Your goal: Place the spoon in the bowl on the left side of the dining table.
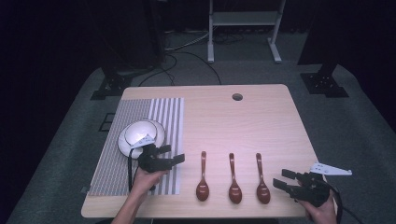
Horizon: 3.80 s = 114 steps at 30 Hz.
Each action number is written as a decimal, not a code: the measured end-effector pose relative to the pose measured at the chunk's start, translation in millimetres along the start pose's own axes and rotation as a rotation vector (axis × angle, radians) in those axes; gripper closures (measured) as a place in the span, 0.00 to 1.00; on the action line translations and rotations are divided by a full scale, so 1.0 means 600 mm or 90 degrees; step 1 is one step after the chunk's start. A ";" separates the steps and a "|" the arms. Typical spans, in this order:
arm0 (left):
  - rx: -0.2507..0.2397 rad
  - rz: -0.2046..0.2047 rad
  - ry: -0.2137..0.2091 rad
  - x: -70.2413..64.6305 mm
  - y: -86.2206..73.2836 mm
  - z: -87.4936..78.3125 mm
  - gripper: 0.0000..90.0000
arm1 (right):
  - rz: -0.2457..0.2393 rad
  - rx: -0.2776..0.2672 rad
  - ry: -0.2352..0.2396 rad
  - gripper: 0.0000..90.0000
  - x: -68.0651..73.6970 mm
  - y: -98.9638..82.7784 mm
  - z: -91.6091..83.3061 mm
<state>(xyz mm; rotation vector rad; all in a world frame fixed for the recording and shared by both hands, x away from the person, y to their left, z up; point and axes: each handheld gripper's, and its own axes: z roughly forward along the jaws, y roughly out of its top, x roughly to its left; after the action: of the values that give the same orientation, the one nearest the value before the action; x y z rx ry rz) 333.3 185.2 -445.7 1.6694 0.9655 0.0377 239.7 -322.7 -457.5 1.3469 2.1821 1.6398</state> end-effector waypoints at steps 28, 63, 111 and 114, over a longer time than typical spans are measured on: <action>0.004 0.001 0.004 -0.004 -0.001 0.000 0.03 | -0.043 0.070 0.062 0.30 0.034 0.033 0.069; 0.019 -0.011 0.001 0.006 -0.003 0.006 0.03 | -0.120 0.177 0.198 0.35 0.123 0.070 0.189; 0.027 -0.019 -0.002 0.005 -0.004 0.012 0.03 | -0.243 0.328 0.224 0.78 0.209 0.030 0.325; 0.029 -0.023 -0.003 0.004 -0.004 0.014 0.03 | -0.281 0.323 0.208 0.78 0.218 0.027 0.321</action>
<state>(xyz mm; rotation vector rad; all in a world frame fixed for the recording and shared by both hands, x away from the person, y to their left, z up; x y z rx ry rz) 337.4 179.6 -451.8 1.6917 0.9999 -0.0126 275.3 -92.6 -471.6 0.6008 2.9548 1.2550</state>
